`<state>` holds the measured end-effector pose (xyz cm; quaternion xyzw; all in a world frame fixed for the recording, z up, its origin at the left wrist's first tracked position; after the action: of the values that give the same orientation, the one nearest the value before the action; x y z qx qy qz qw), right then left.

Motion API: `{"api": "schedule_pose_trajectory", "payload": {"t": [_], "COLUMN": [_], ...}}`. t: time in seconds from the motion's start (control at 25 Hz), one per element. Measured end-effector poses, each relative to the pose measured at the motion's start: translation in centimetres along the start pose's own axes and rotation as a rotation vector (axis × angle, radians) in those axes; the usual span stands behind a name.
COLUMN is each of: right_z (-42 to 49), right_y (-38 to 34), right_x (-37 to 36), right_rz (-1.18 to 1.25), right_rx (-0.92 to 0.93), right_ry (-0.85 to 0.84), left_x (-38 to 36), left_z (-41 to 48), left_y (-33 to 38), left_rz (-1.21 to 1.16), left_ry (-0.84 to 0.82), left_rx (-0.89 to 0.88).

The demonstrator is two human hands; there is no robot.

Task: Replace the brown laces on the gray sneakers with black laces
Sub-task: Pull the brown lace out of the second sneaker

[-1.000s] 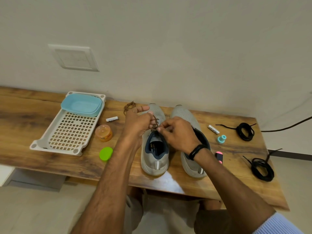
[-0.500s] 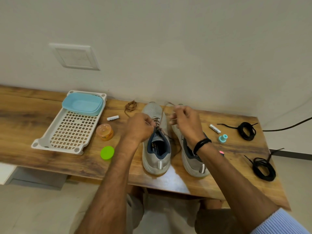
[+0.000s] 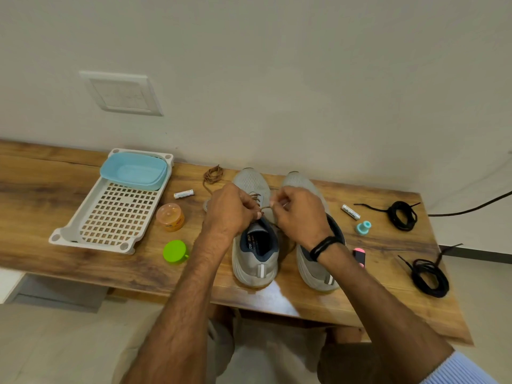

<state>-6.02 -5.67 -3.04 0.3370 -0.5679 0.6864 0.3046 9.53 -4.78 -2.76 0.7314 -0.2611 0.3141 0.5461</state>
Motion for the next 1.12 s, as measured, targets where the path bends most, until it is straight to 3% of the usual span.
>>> {"api": "schedule_pose_trajectory", "payload": {"t": [0.12, 0.32, 0.6, 0.76, 1.0, 1.12], "right_z": [-0.5, -0.2, -0.1, -0.1, 0.2, 0.2], "right_y": [-0.4, -0.1, -0.6, -0.6, 1.7, 1.3], "right_x": [-1.1, -1.5, -2.2, -2.7, -2.9, -2.0], "right_rz": [0.007, 0.039, 0.02, 0.025, -0.073, 0.129], "right_rx": [0.04, 0.048, 0.081, 0.05, -0.106, -0.103], "right_ry": [-0.158, -0.191, -0.222, -0.251, -0.279, -0.187], "left_x": [-0.3, -1.4, -2.1, -1.8, -0.8, -0.9], "left_z": [0.2, 0.7, 1.5, 1.6, 1.3, 1.2], "left_y": [-0.1, -0.3, -1.5, -1.3, -2.4, -2.7], "left_rz": [0.025, 0.092, -0.133, -0.093, -0.233, -0.464], "left_ry": [-0.028, -0.09, -0.147, -0.142, -0.089, -0.139], "left_rx": [-0.013, 0.033, 0.056, 0.021, 0.282, 0.395]}}
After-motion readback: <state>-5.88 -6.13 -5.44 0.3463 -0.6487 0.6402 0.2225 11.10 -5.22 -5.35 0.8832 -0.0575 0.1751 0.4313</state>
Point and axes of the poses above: each hand's wrist, its own z-axis towards the middle knuckle, its own x-axis out of the back of the hand, y = z × x, the point moved 7 cm from there along z, towards the middle knuckle, and after that the axes turned 3 degrees about x, right-handed, at the moved point
